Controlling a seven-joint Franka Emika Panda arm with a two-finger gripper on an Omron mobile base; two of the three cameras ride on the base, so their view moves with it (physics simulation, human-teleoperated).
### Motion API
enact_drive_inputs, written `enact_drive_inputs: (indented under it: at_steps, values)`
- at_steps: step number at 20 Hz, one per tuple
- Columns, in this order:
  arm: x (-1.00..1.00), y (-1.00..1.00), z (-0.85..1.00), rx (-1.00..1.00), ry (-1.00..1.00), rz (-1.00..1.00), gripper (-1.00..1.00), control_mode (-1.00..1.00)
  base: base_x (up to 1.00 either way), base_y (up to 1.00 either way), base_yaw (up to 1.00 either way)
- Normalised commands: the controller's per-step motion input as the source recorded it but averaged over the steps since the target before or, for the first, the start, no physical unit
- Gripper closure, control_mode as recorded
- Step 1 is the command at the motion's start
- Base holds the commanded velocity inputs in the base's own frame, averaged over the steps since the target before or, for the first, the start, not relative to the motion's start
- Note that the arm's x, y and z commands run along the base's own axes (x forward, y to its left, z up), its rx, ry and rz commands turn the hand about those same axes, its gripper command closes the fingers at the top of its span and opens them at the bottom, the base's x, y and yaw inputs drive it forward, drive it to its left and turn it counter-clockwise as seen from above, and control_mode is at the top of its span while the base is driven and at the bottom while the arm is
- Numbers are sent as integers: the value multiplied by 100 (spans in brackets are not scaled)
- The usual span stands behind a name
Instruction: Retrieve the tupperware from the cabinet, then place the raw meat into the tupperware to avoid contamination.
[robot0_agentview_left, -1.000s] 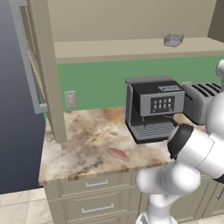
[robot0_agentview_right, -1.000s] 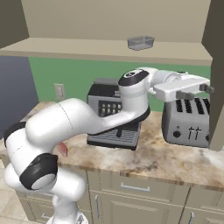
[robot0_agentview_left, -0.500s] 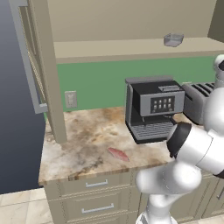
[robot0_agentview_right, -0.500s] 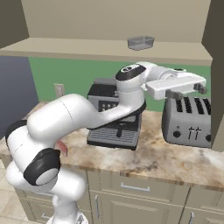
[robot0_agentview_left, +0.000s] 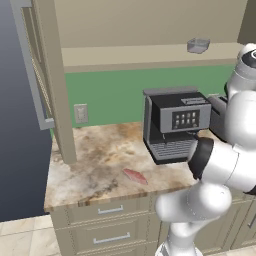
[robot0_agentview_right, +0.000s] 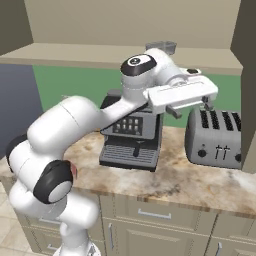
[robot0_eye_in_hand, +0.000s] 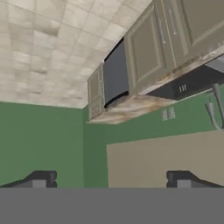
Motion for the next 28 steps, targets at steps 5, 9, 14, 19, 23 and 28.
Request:
enact_drive_inputs:
  at_steps: [5,9,14,19,23,28]
  values:
    - [30,42,-15,4,-31,2,-100,-100,0,0,0]
    - [36,39,-30,0,-34,23,-100,-100,0,0,0]
    - [17,39,-19,-6,-47,26,-100,-100,0,0,0]
    - [2,16,-4,-6,-50,25,-100,-100,0,0,0]
    - [6,13,6,-9,-50,20,-100,-100,0,0,0]
    - [13,3,0,-1,-48,26,-100,-100,0,0,0]
